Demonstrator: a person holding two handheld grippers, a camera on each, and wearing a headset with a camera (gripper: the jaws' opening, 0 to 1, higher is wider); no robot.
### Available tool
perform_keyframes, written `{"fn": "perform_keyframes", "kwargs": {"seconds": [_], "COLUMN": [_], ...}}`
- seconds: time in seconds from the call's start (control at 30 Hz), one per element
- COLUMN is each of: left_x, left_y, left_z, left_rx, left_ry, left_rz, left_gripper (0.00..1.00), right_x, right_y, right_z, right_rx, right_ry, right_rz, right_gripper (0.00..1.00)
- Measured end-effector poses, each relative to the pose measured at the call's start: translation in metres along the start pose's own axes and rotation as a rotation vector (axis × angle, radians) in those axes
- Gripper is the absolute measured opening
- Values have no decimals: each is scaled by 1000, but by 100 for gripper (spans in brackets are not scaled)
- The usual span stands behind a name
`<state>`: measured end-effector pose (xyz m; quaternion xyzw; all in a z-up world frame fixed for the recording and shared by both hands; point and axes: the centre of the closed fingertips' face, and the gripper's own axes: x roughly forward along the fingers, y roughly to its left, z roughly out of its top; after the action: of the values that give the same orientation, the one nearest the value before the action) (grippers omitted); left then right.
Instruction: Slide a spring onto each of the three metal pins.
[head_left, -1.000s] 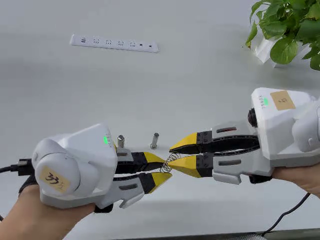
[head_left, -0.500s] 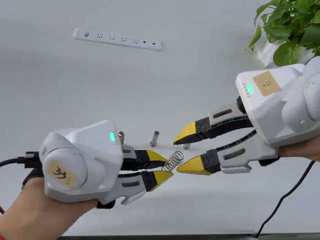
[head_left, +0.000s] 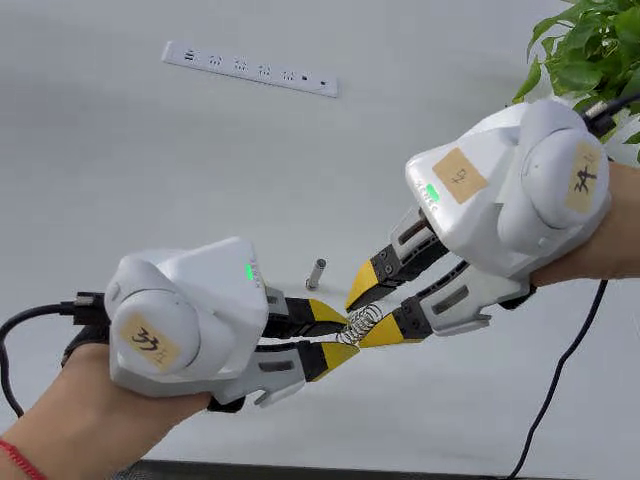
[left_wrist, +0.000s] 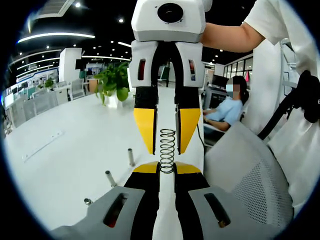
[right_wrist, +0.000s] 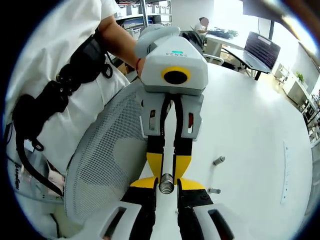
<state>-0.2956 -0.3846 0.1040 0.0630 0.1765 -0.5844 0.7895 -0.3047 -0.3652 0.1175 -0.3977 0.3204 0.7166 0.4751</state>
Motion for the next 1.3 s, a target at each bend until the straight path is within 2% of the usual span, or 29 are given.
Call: {"fn": "perform_keyframes", "kwargs": {"seconds": [0.13,0.53,1.0,1.3], "left_x": [-1,-2,-6,-15], "left_y": [2,1,4,10], "left_z": [-1,-3,-4,-13], "left_rx": [-6,-13,-18,-34], "left_ry": [-5,-8,-20,-8], "left_rz": [1,3,13,38], "left_gripper": [6,6,7,11], "right_x": [1,3,3,-2], "right_y": [1,3,0,-8], "right_z": [0,-1,2,4], "right_rx": [-6,-18,31,56], "right_ry": [16,39,25,11], "right_rz": [13,20,-14,-44], "right_gripper": [8,7,7,7]}}
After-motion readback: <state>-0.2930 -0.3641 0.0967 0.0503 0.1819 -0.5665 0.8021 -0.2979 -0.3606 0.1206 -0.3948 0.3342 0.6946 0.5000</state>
